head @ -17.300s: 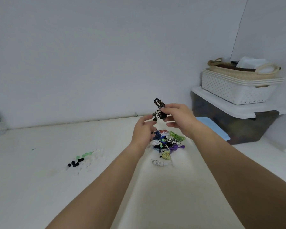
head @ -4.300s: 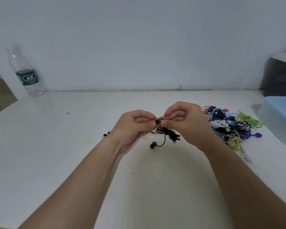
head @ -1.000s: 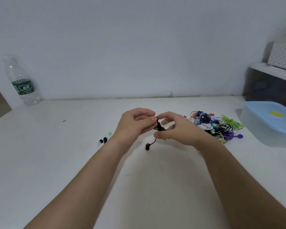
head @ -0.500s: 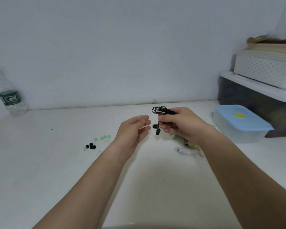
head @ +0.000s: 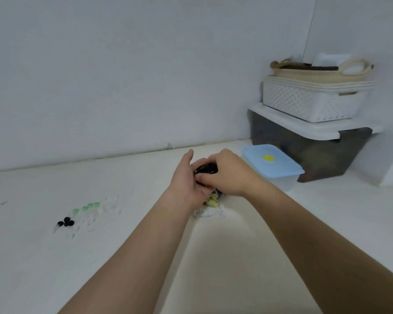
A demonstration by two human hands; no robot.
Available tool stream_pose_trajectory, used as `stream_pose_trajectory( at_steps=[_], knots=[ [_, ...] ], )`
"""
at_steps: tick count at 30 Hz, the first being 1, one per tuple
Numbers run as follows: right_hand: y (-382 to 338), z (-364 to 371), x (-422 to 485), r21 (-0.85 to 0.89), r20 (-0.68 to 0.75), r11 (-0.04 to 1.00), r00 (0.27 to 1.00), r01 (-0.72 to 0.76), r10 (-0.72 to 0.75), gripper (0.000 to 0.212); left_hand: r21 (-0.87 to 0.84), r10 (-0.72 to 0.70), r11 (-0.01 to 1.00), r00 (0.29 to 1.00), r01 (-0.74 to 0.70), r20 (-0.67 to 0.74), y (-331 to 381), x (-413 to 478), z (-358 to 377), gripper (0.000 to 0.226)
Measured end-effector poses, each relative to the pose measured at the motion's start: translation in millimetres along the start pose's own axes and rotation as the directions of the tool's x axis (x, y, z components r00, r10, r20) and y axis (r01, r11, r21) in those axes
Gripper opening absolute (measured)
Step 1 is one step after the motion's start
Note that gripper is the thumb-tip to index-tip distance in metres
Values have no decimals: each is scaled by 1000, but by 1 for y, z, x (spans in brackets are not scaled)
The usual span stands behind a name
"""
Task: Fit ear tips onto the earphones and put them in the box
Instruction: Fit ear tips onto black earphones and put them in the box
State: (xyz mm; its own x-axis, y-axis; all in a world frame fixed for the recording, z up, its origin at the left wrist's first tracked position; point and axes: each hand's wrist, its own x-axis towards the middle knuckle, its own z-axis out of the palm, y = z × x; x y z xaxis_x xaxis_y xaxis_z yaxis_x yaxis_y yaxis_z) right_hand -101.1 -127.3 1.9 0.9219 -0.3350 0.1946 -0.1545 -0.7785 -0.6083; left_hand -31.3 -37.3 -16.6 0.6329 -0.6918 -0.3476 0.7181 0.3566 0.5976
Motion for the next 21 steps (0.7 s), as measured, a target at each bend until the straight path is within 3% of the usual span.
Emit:
stream_pose_trajectory(
  at_steps=[3, 5, 7, 9, 10, 12, 15, 18, 21],
  knots=[
    [17, -11, -1, -130, 62, 992, 998, 1, 8, 25, 81, -40, 996, 999, 39, 10, -13, 17, 19, 37],
    [26, -21, -2, -69, 58, 997, 998, -21, 25, 33, 59, -26, 998, 1000, 26, -1, -19, 28, 29, 31],
    [38, -36, -2, 84, -44, 995, 998, -50, 54, 30, 39, 1, 999, 1000, 0, -29, -23, 36, 38, 23],
    [56, -54, -4, 122, -218, 991, 973, -54, 80, 26, 171, 67, 984, 995, -52, -80, -27, 43, 48, 16],
    [68, -63, -5, 52, -278, 996, 957, -70, 82, 25, 277, 104, 958, 989, -72, -102, -29, 48, 52, 15],
    [91, -73, -6, -176, -265, 973, 959, -148, 98, 32, 453, 131, 888, 987, -73, -97, -39, 57, 61, 10],
    [117, -69, -7, -438, -162, 853, 958, -285, 236, 70, 583, 105, 812, 991, -35, -86, -55, 72, 69, 14],
    [135, -59, -6, -493, -183, 786, 928, -373, 326, 96, 665, 125, 746, 987, -29, -97, -73, 87, 71, 13],
    [142, -48, -2, -497, -243, 769, 916, -401, 320, 97, 671, 137, 741, 984, -24, -116, -79, 95, 66, 16]
  ],
)
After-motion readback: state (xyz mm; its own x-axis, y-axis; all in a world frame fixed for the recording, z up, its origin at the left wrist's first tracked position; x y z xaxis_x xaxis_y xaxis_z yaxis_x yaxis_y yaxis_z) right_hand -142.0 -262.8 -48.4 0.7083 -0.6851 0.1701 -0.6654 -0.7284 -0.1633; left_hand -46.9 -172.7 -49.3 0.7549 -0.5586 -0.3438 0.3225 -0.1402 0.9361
